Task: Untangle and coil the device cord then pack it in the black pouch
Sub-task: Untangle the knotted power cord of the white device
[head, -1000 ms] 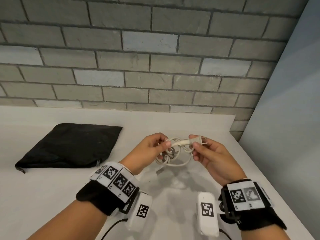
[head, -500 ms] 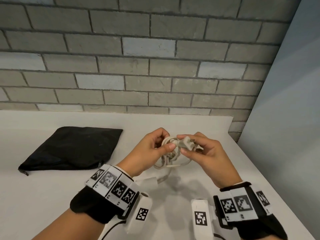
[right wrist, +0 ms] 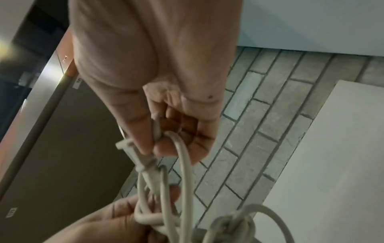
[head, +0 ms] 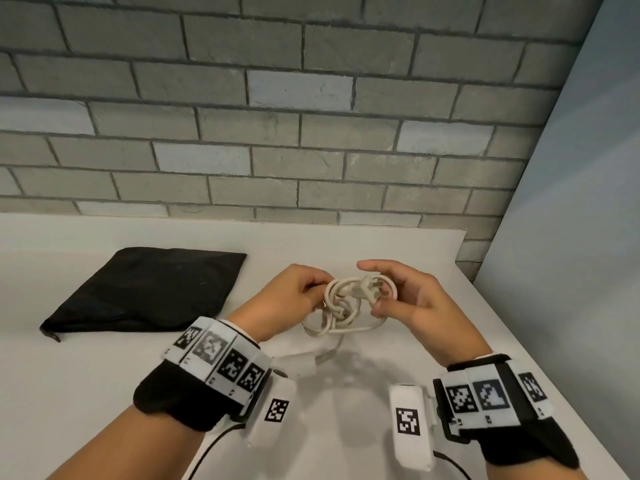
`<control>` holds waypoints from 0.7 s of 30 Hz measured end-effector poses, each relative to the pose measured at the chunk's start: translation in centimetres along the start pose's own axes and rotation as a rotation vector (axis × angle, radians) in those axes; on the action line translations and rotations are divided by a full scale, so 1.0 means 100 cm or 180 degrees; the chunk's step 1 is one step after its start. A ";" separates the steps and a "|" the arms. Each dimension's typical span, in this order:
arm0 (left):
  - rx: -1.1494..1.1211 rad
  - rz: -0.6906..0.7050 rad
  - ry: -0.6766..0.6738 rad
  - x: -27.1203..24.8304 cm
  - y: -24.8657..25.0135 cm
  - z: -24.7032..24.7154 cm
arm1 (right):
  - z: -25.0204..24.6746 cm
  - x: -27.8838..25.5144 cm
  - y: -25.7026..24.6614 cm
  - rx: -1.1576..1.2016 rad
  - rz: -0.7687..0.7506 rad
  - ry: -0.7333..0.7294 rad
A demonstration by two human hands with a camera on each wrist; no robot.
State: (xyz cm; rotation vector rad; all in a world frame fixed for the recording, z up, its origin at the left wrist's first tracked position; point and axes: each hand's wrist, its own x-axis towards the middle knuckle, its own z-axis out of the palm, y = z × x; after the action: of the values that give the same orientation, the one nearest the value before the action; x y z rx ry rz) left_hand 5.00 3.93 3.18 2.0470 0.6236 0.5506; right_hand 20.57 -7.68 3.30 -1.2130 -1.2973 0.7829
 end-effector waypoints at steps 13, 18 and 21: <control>0.0341 -0.0918 0.1121 0.002 -0.016 0.015 | 0.008 0.000 0.003 -0.0107 0.0525 0.0060; -0.0849 -0.1009 0.1226 -0.002 -0.008 0.017 | 0.008 0.003 0.008 -0.0865 0.0671 0.0703; -0.1903 -0.1307 0.1328 -0.004 -0.003 0.012 | 0.009 0.000 0.007 -0.0504 0.0388 0.1326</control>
State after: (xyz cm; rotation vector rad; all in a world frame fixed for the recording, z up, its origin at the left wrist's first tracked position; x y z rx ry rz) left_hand 5.35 3.10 2.29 1.2079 0.9605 0.8076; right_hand 19.81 -7.28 2.51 -1.5010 -0.9612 0.4824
